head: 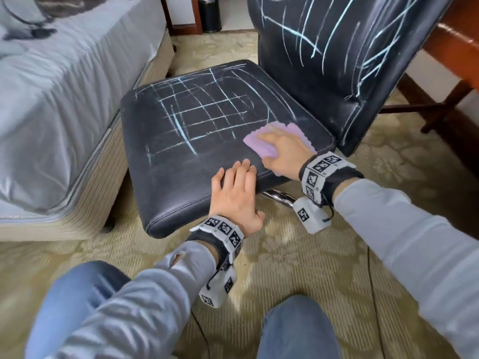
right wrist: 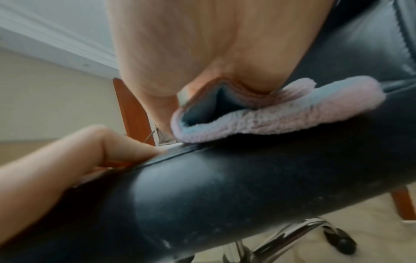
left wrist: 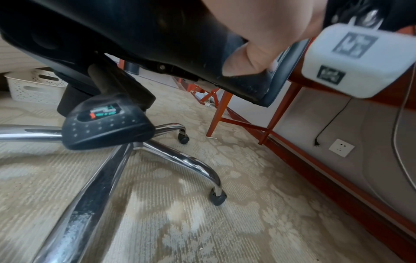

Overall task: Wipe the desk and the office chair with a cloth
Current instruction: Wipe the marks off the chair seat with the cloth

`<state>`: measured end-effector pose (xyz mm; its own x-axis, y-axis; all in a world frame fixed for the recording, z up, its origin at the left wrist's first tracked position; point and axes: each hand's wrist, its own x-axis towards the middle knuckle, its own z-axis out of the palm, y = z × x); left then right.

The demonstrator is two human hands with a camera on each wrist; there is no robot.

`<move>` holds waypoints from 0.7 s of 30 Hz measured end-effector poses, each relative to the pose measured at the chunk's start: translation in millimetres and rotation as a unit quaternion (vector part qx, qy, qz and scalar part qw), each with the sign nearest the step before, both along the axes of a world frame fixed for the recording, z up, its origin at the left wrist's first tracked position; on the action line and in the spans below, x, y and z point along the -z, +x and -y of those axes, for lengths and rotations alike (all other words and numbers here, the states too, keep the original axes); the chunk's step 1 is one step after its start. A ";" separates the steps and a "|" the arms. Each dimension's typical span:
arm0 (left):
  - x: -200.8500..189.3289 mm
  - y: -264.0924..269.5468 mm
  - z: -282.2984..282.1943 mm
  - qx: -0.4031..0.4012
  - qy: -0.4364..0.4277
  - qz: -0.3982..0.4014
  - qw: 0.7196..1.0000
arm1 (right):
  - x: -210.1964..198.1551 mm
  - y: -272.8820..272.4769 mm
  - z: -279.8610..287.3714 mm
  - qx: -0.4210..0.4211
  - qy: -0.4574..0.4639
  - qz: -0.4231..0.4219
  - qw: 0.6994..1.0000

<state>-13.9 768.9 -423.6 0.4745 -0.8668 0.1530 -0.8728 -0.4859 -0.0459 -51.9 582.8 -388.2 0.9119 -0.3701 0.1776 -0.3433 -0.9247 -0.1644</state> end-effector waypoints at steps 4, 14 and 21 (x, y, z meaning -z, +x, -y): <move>-15.2 4.1 3.7 0.030 0.037 0.010 0.999 | -0.7 0.6 6.2 0.046 -0.106 -0.026 0.993; -16.5 36.5 37.5 0.192 0.140 -0.036 0.971 | -1.2 5.5 46.3 0.192 -0.042 -0.084 0.977; -16.8 32.8 43.4 0.187 0.136 -0.059 0.971 | -23.6 40.6 17.8 0.019 -0.052 -0.162 0.985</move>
